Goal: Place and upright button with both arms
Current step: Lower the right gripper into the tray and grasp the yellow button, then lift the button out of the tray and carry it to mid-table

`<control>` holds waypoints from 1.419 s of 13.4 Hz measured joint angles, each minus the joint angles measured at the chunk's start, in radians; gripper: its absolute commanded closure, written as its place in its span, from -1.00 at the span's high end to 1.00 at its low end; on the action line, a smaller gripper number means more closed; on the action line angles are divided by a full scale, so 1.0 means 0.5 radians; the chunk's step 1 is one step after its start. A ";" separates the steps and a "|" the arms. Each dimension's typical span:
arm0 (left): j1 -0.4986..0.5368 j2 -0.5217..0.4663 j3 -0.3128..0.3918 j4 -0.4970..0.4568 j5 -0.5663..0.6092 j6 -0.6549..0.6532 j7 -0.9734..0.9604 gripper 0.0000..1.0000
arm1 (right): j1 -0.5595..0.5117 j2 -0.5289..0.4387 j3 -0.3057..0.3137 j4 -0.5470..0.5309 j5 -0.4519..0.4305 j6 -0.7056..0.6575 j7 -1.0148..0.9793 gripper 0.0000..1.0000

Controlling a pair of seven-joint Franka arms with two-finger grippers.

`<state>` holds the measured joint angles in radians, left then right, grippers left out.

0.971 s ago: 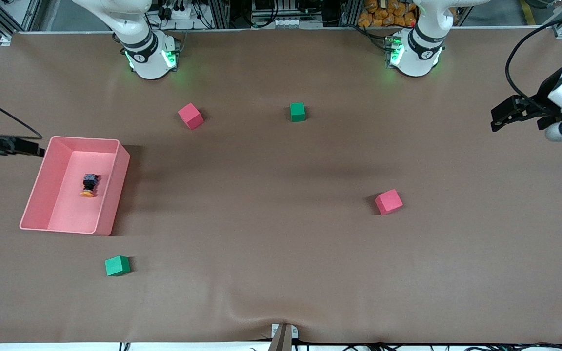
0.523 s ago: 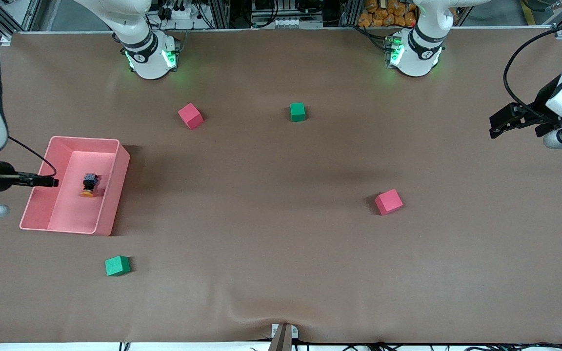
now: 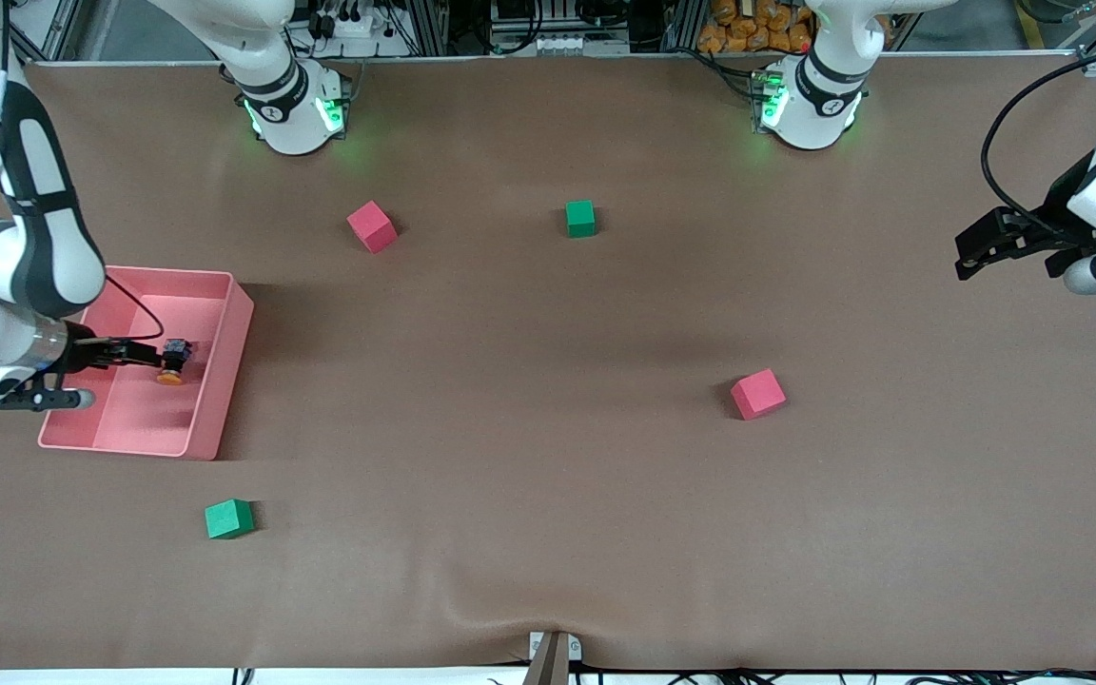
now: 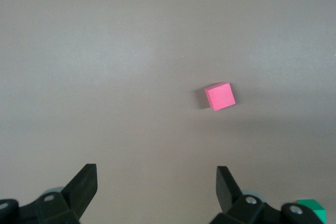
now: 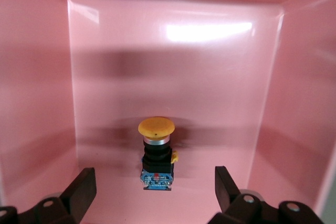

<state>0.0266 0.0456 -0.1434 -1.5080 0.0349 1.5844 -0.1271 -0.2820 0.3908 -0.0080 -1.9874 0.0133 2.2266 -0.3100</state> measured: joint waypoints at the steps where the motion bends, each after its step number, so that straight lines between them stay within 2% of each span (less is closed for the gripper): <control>1: 0.000 0.003 0.000 -0.001 0.000 0.000 0.001 1.00 | -0.002 0.031 -0.001 -0.013 0.001 0.024 0.000 1.00; 7: 0.002 0.010 0.000 0.000 0.000 0.000 0.009 1.00 | -0.003 0.143 0.001 -0.053 0.005 0.140 0.011 1.00; 8: 0.006 0.010 0.001 0.000 0.000 0.000 0.009 1.00 | -0.003 0.150 0.001 -0.075 0.005 0.191 0.014 0.71; 9: 0.010 0.010 0.002 0.000 0.000 0.000 0.009 1.00 | -0.004 0.160 -0.001 -0.096 0.005 0.232 0.018 0.20; 10: 0.012 0.010 0.004 0.000 0.000 0.000 0.009 1.00 | -0.007 0.172 -0.002 -0.104 0.005 0.248 0.020 -0.41; 11: 0.014 0.010 0.004 0.000 0.000 0.000 0.009 1.00 | -0.011 0.182 -0.002 -0.106 0.005 0.256 0.020 -0.80; 12: 0.016 0.010 0.004 0.000 0.000 0.000 0.009 1.00 | -0.014 0.185 -0.002 -0.106 0.005 0.259 0.020 -1.00; 17: 0.006 0.010 0.001 0.000 0.000 -0.003 0.010 1.00 | -0.015 0.181 0.005 -0.093 0.005 0.257 0.020 -1.00; 19: 0.001 0.011 0.000 -0.001 0.000 -0.003 0.010 1.00 | -0.015 0.170 0.011 -0.025 0.005 0.140 0.019 -1.00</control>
<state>0.0271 0.0513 -0.1434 -1.5083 0.0349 1.5830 -0.1223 -0.2893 0.4755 -0.0024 -1.9998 0.0159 2.2966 -0.3003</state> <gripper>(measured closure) 0.000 0.617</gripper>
